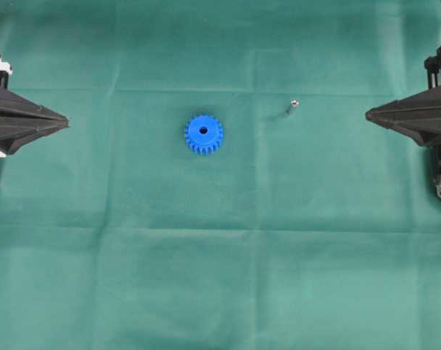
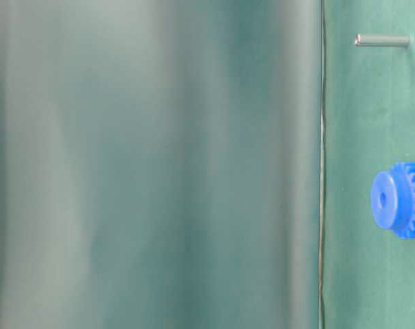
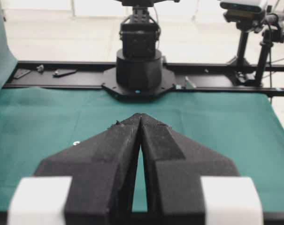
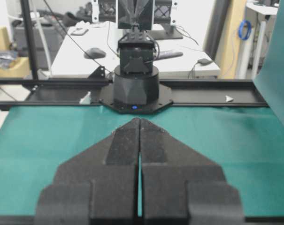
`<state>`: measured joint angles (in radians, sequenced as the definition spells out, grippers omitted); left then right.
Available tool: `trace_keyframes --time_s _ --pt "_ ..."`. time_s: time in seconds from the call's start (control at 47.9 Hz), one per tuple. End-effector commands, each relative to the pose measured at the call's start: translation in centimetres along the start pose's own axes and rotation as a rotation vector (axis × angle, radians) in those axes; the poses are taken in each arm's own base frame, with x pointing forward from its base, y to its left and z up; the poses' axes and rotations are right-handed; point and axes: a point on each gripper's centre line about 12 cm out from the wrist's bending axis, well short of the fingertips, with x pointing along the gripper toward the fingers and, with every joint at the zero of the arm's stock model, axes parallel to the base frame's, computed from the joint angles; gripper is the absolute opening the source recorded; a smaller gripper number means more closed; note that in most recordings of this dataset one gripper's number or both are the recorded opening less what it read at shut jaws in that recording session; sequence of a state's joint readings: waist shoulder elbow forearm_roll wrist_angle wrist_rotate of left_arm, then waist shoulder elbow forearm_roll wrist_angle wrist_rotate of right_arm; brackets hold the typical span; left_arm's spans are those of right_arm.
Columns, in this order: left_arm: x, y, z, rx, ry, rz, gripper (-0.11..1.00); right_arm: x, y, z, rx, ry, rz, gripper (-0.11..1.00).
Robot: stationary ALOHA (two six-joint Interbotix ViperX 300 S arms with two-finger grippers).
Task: Insert the shaft placed at a random location into the center hole of the small gear at another random location.
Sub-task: 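Move the right gripper open toward the upright silver shaft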
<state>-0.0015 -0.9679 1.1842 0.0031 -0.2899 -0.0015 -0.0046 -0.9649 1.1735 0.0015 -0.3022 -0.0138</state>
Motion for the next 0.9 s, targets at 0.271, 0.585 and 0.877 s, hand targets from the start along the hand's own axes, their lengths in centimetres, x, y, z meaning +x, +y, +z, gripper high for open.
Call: trace_keyframes --time_s 0.271,0.585,0.877 --pt "0.4 0.0 0.8 0.019 -0.008 -0.003 0.0 0.5 -1.8 0.2 -0.019 0.006 -0.087 0.01" --pt "0.4 0.0 0.9 0.019 -0.015 -0.003 0.0 2.1 -4.6 -4.2 -0.008 0.157 -0.204 0.14" --pt "0.3 0.0 0.9 0.021 -0.017 -0.003 0.0 4.1 -6.7 -10.9 0.013 0.302 -0.265 0.88"
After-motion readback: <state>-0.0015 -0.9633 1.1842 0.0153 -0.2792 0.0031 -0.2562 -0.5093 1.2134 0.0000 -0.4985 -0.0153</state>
